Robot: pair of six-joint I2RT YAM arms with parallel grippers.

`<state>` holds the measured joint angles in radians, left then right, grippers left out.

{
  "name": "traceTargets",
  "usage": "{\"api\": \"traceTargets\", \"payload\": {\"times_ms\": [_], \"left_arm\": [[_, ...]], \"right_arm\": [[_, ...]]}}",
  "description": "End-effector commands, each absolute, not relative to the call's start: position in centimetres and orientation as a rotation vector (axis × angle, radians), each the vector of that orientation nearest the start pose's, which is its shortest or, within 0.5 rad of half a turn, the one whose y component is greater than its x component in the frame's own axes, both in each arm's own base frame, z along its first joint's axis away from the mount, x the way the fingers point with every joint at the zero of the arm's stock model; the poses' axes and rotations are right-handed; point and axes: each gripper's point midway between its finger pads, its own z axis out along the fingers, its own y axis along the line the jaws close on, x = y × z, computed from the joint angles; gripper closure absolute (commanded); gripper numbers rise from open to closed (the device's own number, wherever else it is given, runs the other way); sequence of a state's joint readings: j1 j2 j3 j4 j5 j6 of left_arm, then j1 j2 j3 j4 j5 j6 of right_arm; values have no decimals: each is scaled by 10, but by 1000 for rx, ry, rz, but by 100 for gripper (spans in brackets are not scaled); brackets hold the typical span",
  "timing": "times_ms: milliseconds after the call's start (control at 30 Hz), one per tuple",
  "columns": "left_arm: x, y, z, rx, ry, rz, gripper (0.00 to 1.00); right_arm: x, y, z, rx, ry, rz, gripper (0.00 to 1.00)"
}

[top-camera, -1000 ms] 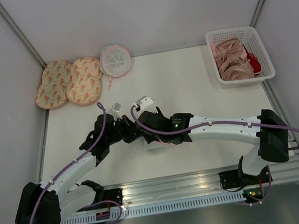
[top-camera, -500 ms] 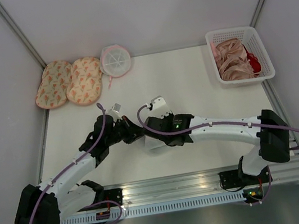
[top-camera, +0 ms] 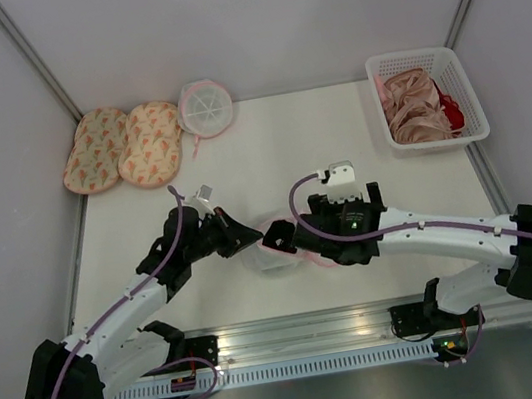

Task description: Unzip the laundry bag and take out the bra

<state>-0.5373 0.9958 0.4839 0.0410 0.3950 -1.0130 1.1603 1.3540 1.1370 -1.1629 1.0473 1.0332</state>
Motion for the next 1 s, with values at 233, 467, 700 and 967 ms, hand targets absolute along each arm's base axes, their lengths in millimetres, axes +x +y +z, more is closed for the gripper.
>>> {"api": "traceTargets", "payload": {"times_ms": [233,467,700,967], "left_arm": [[209,-240,141,-276,2286,-1290,98],[203,-236,130,-294,2307,-1282,98],[198,-231,116,-322,2327,-1255,98],[195,-228,111,-337,2330,-1255,98]], "right_arm": [[204,266,197,-225,2123,497,16],[205,310,155,-274,2202,833,33],[212,326,144,-264,2217,886,42],[225,305,103,-244,2332,622,44]]}}
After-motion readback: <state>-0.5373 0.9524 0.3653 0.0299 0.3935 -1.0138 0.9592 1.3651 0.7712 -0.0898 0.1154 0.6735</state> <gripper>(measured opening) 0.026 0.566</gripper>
